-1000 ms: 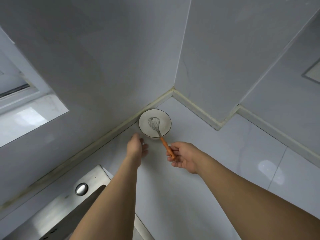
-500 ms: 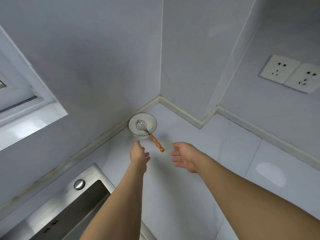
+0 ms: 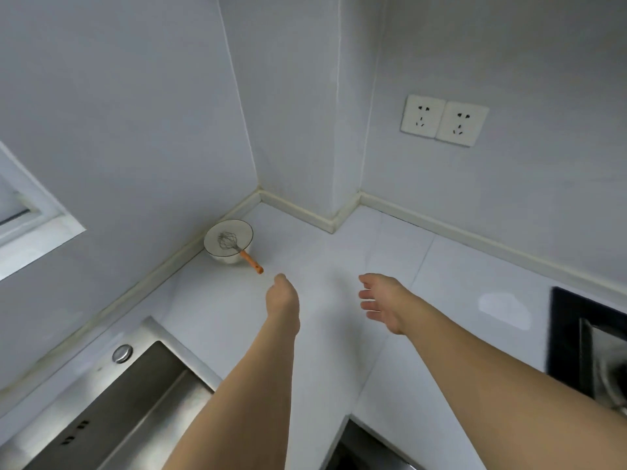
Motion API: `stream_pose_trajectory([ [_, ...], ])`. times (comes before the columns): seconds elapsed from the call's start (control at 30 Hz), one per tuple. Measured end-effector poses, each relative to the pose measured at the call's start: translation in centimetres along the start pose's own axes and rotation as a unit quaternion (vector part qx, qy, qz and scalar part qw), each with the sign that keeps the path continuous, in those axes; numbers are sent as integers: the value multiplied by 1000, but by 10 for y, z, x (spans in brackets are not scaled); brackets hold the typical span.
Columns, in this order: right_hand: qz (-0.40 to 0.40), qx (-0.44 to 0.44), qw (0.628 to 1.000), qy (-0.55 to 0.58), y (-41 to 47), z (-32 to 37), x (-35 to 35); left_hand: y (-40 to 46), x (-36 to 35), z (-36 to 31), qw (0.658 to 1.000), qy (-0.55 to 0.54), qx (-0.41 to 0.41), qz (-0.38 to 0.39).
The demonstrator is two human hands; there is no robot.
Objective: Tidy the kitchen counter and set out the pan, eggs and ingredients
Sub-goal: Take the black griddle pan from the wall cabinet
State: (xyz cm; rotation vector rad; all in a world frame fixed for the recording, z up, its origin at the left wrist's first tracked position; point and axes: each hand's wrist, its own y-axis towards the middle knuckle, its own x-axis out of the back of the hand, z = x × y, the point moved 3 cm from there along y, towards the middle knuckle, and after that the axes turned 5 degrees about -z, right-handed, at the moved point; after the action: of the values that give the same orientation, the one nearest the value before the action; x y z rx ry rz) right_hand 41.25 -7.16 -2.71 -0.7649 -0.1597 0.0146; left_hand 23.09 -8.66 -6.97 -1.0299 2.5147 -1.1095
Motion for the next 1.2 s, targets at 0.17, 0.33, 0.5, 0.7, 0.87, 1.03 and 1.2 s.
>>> stream_pose_trajectory([
  [0.17,-49,-5,996,68,-25,-41,77,-59,-49,33,994,78,-46,56],
  [0.33,-127,-7,982,138,-72,-93,164,-135,-108,78,964,189,-115,147],
  [0.5,-205,10,956,208,-146,-156,247,-233,-146,143,923,269,-146,235],
  [0.7,-292,11,913,285,-259,-250,343,-373,-167,233,846,326,-228,355],
  [0.87,-390,11,853,347,-374,-348,415,-507,-171,323,761,386,-272,446],
  [1.03,-487,10,771,410,-471,-432,472,-632,-163,396,631,443,-330,544],
  [1.2,-530,19,725,438,-527,-485,508,-709,-171,457,535,445,-391,602],
])
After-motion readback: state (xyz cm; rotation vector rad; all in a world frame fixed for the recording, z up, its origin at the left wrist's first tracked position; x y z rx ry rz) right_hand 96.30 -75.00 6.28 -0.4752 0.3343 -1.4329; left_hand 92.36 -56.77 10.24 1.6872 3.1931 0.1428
